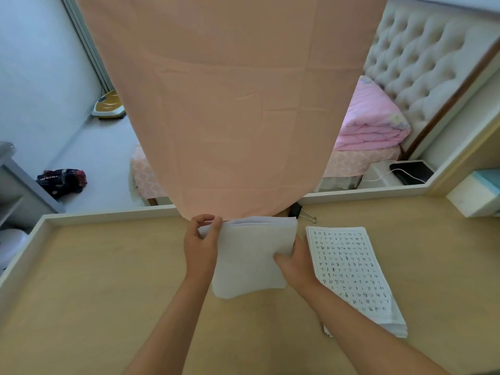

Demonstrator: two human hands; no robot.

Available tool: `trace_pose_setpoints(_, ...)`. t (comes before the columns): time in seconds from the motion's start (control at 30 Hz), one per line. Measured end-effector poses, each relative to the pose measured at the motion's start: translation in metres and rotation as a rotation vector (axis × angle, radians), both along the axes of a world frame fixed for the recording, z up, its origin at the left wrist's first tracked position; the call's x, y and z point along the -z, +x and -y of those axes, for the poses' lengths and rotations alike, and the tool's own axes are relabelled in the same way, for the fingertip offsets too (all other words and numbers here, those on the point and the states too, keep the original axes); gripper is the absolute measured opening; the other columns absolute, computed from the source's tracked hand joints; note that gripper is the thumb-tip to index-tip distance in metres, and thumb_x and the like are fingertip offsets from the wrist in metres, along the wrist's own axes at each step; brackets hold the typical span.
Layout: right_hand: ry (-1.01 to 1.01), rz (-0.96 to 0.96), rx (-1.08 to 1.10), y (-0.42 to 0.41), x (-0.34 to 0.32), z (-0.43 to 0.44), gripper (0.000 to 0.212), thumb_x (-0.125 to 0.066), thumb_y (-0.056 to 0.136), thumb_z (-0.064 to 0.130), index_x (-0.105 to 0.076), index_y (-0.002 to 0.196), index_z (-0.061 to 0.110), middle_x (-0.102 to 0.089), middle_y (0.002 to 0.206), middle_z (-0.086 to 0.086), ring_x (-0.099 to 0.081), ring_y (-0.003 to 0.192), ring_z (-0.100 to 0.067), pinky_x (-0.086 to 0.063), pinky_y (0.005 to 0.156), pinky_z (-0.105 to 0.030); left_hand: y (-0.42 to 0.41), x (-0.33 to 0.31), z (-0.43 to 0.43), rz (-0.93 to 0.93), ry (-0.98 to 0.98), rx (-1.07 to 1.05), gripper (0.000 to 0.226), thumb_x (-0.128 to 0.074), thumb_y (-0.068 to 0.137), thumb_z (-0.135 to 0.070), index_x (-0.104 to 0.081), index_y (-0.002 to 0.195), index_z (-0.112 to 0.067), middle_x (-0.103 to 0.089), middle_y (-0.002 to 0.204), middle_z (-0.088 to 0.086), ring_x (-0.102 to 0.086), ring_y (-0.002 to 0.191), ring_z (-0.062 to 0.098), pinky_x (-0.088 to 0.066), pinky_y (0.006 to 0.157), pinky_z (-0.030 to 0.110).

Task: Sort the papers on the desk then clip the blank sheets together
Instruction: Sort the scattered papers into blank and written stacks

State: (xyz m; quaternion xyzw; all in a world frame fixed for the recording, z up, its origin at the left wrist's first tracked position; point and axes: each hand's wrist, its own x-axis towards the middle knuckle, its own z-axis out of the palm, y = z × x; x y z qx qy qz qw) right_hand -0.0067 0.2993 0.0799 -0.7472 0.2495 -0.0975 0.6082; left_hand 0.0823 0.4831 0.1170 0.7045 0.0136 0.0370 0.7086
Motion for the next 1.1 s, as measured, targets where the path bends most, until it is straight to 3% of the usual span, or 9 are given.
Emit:
trace_pose_setpoints(0.13,0.017,-0.01,-0.002,0.0,0.001,0.008,0.047,-0.061,0.08,-0.004,-0.057,0.112,0.03,-0.068,0.104,0.009,-0.066,0.096,-0.007,-0.054,0.079,-0.025,-0.007,0.001,0.003,-0.01,-0.082,0.012,0.016,-0.069,0.088,-0.032,-0.06,0.1,-0.027,-0.061,0.094,-0.006,-0.057,0.077,-0.003,-0.045,0.074,0.021)
trace_pose_setpoints(0.23,0.011,-0.045,-0.046,0.001,0.001,0.007,0.044,-0.06,0.085,-0.003,-0.055,0.116,0.028,-0.066,0.105,0.015,-0.064,0.1,-0.007,-0.048,0.077,-0.017,-0.01,0.02,-0.008,-0.062,0.048,0.174,0.058,-0.077,0.069,-0.046,-0.055,0.119,-0.024,-0.064,0.11,-0.006,-0.063,0.096,0.002,-0.05,0.079,0.024)
trace_pose_setpoints(0.4,0.026,-0.115,-0.036,0.01,-0.001,0.013,0.053,-0.062,0.085,0.002,-0.045,0.131,0.021,-0.057,0.115,0.012,-0.057,0.117,-0.017,-0.046,0.085,-0.024,-0.015,0.04,-0.014,-0.022,0.388,0.214,0.052,-0.07,0.086,-0.014,-0.051,0.134,-0.02,-0.065,0.115,-0.007,-0.063,0.108,0.018,-0.05,0.084,0.033)
trace_pose_setpoints(0.53,-0.48,0.214,0.016,0.013,-0.033,0.024,0.089,-0.075,0.071,0.007,-0.029,0.147,0.019,-0.035,0.141,0.006,-0.033,0.131,-0.007,-0.03,0.106,-0.018,-0.007,0.009,-0.004,0.242,0.697,0.311,0.031,-0.058,0.093,-0.012,-0.054,0.122,-0.019,-0.061,0.098,-0.007,-0.059,0.089,0.02,-0.038,0.064,0.027)
trace_pose_setpoints(0.67,-0.819,0.267,-0.28,0.026,-0.058,0.039,0.051,-0.071,0.072,0.02,-0.059,0.121,0.026,-0.063,0.101,0.011,-0.057,0.098,-0.013,-0.04,0.099,-0.033,-0.002,-0.031,0.007,0.501,0.935,0.424,0.02,-0.057,0.089,-0.014,-0.058,0.104,-0.027,-0.052,0.088,-0.02,-0.043,0.076,0.003,-0.029,0.054,0.015)
trace_pose_setpoints(0.73,-0.697,0.098,-0.377,0.029,-0.06,0.042,0.024,-0.067,0.076,0.03,-0.065,0.098,0.022,-0.067,0.084,0.004,-0.061,0.084,-0.02,-0.048,0.084,-0.037,0.0,-0.037,0.009,0.532,0.981,0.463,0.021,-0.057,0.088,-0.014,-0.059,0.103,-0.028,-0.055,0.089,-0.02,-0.042,0.078,0.001,-0.028,0.055,0.01)
trace_pose_setpoints(0.83,-0.393,-0.063,-0.401,0.027,-0.048,0.041,0.013,-0.071,0.08,0.021,-0.068,0.093,0.022,-0.07,0.091,0.001,-0.066,0.088,-0.021,-0.052,0.078,-0.036,0.002,-0.031,0.004,0.511,1.019,0.56,0.027,-0.057,0.086,-0.016,-0.06,0.108,-0.029,-0.063,0.098,-0.016,-0.054,0.084,0.008,-0.038,0.059,0.023)
trace_pose_setpoints(1.0,-0.137,-0.085,-0.184,0.01,-0.025,0.054,0.011,-0.072,0.082,0.01,-0.068,0.091,0.015,-0.071,0.091,-0.004,-0.068,0.083,-0.023,-0.052,0.073,-0.036,0.015,0.0,-0.053,0.093,1.287,0.639,0.027,-0.054,0.081,-0.018,-0.06,0.105,-0.03,-0.064,0.092,-0.009,-0.057,0.083,0.016,-0.041,0.063,0.029)
trace_pose_setpoints(1.1,0.007,-0.12,-0.088,-0.002,-0.019,0.059,0.023,-0.07,0.086,0.007,-0.068,0.096,0.028,-0.073,0.097,0.003,-0.069,0.089,-0.016,-0.053,0.072,-0.031,0.016,0.015,-0.086,-0.113,0.903,0.484,0.01,-0.067,0.078,-0.014,-0.064,0.084,-0.021,-0.064,0.074,-0.007,-0.058,0.066,0.013,-0.047,0.06,0.032)
